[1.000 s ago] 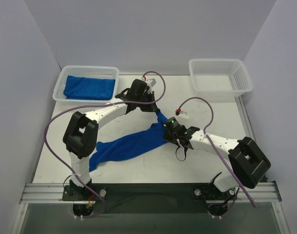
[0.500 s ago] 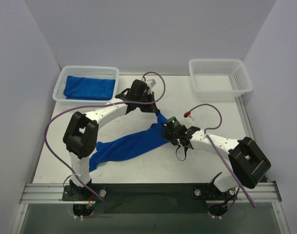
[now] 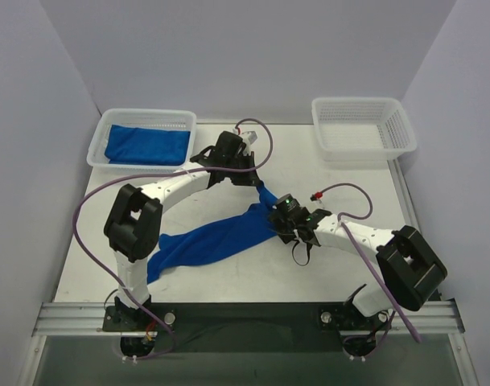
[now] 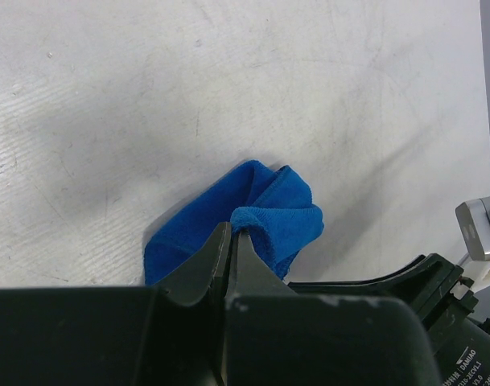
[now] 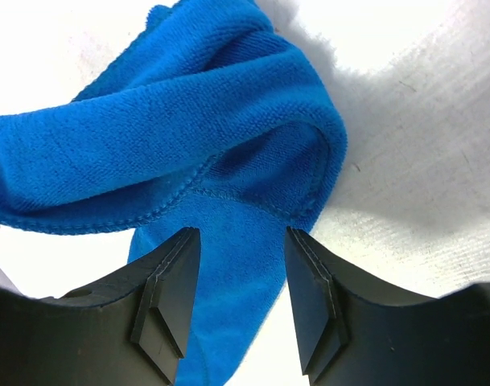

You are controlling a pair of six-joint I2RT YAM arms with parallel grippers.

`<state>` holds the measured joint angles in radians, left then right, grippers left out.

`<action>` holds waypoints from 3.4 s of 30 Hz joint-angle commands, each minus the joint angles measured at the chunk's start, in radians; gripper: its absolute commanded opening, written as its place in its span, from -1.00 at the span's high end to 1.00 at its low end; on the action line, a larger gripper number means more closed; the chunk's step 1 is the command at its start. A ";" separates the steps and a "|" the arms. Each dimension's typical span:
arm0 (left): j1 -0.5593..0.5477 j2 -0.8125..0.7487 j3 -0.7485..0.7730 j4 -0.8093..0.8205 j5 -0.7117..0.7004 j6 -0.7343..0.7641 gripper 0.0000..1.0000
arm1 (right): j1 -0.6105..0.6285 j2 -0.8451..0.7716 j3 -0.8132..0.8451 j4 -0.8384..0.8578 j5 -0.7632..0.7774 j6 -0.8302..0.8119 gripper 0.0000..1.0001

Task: Fold and stack the towels
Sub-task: Flatten out the crumpled towel

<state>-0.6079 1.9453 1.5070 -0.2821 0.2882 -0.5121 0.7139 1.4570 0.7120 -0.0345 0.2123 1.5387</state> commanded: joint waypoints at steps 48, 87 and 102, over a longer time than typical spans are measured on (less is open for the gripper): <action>0.005 -0.022 0.032 -0.022 0.009 0.032 1.00 | -0.117 0.042 -0.068 0.067 -0.001 0.049 0.42; 0.128 -0.127 0.220 -0.169 -0.199 0.188 1.00 | -0.185 -0.109 0.171 -0.118 -0.194 -0.715 1.00; 0.152 -0.312 0.677 -0.354 -0.463 0.377 1.00 | -0.218 -0.184 0.932 -0.622 -0.197 -1.722 1.00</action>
<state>-0.4675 1.7016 2.0418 -0.6003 -0.0868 -0.2005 0.5026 1.3155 1.5223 -0.5152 0.0074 0.1318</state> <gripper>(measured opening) 0.034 0.039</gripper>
